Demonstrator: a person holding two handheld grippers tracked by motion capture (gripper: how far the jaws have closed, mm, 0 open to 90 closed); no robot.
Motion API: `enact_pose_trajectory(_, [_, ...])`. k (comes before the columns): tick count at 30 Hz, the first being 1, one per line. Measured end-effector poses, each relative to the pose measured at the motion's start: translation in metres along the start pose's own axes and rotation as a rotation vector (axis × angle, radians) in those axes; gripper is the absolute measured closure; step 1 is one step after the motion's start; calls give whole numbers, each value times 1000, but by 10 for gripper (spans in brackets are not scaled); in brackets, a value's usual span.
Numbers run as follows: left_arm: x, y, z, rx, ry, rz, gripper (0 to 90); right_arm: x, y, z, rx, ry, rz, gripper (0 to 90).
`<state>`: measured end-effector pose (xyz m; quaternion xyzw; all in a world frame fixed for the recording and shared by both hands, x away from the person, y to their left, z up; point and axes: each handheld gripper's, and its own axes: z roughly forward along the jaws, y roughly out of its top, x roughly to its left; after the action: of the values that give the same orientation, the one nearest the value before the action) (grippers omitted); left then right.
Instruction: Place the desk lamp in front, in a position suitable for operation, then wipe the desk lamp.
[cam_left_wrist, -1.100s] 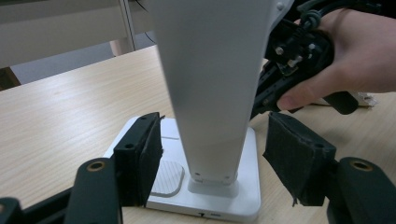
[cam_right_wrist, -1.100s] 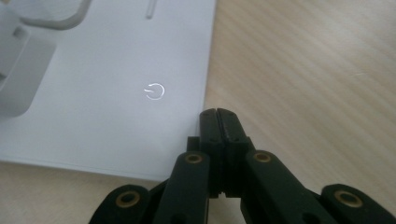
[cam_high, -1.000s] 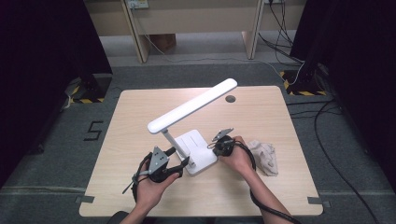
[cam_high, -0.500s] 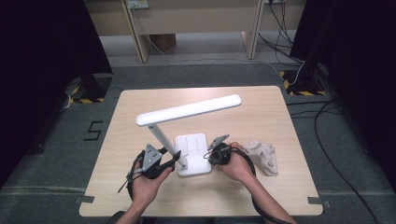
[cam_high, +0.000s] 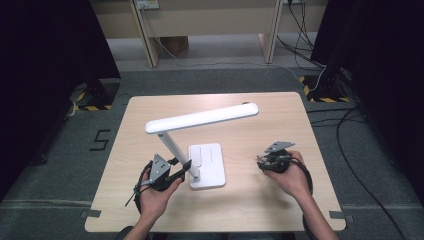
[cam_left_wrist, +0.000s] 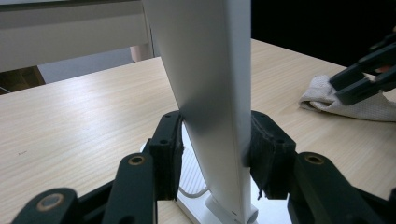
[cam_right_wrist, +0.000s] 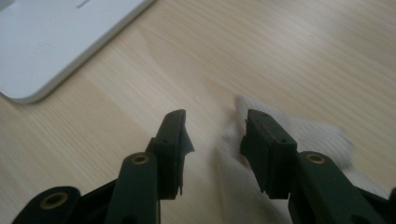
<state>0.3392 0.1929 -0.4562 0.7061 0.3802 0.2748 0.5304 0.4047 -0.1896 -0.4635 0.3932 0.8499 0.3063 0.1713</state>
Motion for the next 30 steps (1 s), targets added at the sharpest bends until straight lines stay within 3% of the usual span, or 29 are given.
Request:
enact_pose_trajectory(8, [-2, -6, -6, -11, -4, 0, 441, -23, -41, -29, -79, -76, 124, 559])
enact_pose_trajectory(17, [1, -18, -11, 15, 3, -20, 397, -30, -58, -36, -120, -115, 201, 549])
enact_pose_trajectory(24, [2, -25, -14, 37, 1, -26, 389, -28, -56, -34, -118, -122, 195, 527])
enact_pose_trajectory(30, [5, -31, -15, 61, -1, -29, 384, -38, -52, -31, -97, -127, 178, 456])
